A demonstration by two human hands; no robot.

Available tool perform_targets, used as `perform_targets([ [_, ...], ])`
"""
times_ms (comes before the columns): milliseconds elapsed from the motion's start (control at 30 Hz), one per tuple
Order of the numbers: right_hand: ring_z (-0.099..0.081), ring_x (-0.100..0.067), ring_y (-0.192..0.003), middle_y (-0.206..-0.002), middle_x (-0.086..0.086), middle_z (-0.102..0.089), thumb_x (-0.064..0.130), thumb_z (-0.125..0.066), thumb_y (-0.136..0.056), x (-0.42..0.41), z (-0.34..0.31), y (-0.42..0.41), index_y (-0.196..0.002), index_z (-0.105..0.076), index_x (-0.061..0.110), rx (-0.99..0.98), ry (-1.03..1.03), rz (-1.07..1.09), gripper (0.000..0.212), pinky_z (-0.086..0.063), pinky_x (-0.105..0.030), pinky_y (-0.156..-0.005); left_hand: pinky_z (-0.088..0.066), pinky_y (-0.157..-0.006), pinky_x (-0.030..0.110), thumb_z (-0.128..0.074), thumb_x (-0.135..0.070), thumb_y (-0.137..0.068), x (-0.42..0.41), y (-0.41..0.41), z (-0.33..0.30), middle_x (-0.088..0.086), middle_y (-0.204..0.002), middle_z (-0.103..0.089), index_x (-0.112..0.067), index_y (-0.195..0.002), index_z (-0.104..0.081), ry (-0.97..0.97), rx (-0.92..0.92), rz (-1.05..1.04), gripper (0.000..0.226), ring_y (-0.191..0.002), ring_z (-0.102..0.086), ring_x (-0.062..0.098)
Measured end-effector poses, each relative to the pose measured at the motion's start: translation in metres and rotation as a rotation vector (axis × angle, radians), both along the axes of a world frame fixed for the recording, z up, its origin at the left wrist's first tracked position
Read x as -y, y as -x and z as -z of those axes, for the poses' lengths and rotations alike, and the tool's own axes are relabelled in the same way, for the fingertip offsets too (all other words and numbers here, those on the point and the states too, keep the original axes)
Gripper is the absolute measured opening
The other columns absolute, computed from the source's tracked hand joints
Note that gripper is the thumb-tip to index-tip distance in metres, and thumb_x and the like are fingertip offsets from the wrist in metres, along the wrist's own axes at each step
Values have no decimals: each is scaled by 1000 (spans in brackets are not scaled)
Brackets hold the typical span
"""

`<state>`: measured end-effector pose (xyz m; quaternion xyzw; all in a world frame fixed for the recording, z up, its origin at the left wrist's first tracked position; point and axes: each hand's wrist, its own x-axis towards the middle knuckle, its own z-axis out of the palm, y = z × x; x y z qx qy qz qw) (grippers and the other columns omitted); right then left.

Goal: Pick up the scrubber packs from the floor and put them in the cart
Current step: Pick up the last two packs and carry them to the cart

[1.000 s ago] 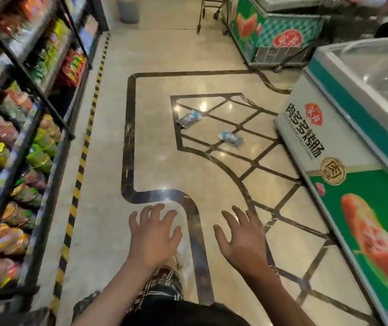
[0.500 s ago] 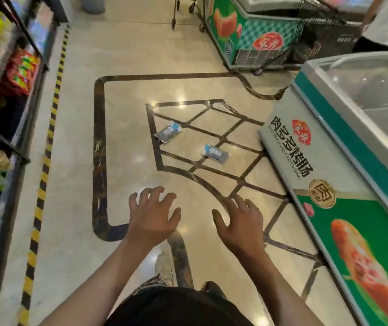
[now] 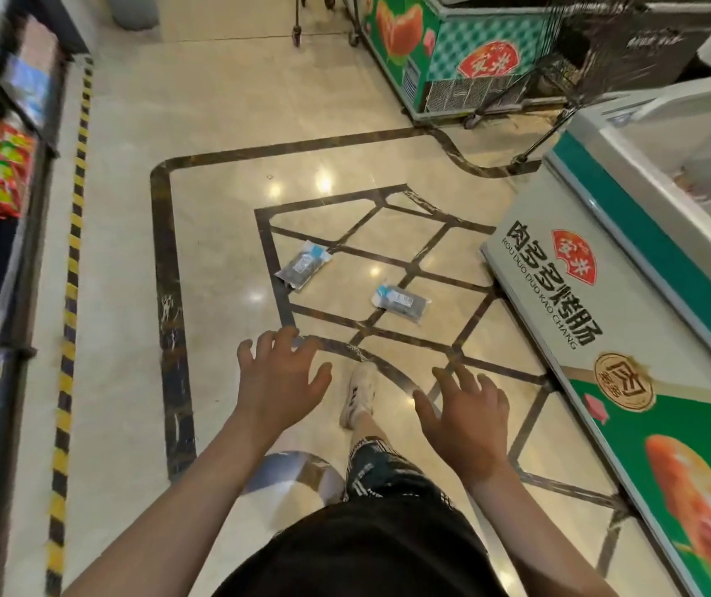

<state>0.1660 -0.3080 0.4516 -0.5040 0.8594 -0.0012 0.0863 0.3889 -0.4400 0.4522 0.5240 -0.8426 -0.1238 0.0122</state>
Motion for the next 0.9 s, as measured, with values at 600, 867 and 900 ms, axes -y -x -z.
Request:
perform_targets([
  [600,-61,-44,-118,-137,-10,-66,58,-41,-94,387,47,213,-131,-66,22,71,-55,-113,58,-49,-52,-98,-38,-105,58,-42,-57,-96,378,204,45,12,-145,-56,-23,-140,-56,-139,129,-89,57,-125,-56,38],
  [867,-64,-37,-115,-133,-7,-67,53,-55,-96,496,149,268,-135,-63,24,120,-255,-154,48,-53,-51,-96,-46,-101,56,-48,-59,-97,513,256,142,9,-137,-60,-25,-143,-52,-224,236,-75,58,-117,-61,33],
  [900,-64,-37,-115,-134,-7,-67,50,-57,-97,507,170,273,-136,-63,24,125,-270,-155,47,-53,-50,-95,-46,-100,56,-47,-59,-97,527,259,168,10,-136,-60,-25,-144,-51,-245,252,-70,58,-116,-62,33],
])
